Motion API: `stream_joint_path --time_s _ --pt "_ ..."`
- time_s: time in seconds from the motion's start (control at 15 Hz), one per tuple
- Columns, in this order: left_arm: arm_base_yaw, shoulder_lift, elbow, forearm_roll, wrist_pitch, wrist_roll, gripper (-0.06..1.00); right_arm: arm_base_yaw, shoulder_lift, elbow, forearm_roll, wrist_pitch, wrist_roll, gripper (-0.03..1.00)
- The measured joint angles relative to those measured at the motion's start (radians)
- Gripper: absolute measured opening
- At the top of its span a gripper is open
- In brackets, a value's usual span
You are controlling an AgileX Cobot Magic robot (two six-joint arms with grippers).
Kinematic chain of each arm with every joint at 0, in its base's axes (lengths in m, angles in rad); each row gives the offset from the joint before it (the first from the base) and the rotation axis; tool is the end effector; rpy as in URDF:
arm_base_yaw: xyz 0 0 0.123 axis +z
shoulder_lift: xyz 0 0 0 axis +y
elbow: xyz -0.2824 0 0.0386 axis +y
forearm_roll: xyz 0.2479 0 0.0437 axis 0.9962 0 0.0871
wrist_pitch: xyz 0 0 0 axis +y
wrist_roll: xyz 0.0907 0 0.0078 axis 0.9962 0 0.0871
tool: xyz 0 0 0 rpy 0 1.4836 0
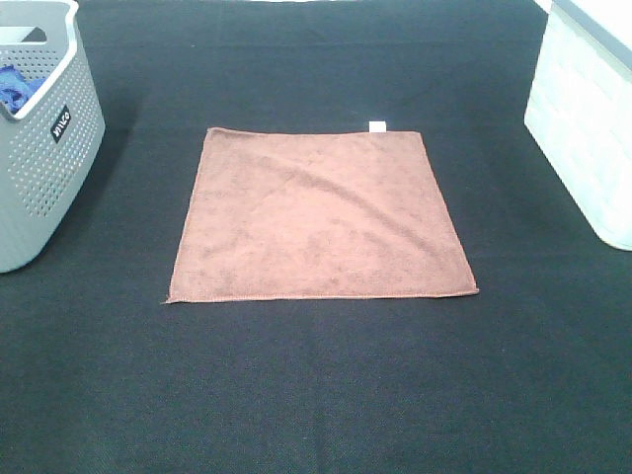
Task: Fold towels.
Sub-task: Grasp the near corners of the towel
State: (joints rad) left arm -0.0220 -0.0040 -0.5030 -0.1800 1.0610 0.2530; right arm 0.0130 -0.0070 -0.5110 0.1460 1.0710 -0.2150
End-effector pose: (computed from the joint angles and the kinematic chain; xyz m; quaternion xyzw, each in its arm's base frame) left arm -0.0068 -0.0141 0.2790 0.1200 0.8395 -0.0290 0.5291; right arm -0.0083 0.0115 0.2800 -0.1004 0.8430 0.0197 0.5281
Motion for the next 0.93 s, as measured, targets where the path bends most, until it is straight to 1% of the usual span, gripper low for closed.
stream_joint_path --time_s 0.93 --pt "0.0 0.0 0.0 0.0 0.0 0.0 0.62 0.0 0.0 0.0 0.0 0.0 0.0 0.77"
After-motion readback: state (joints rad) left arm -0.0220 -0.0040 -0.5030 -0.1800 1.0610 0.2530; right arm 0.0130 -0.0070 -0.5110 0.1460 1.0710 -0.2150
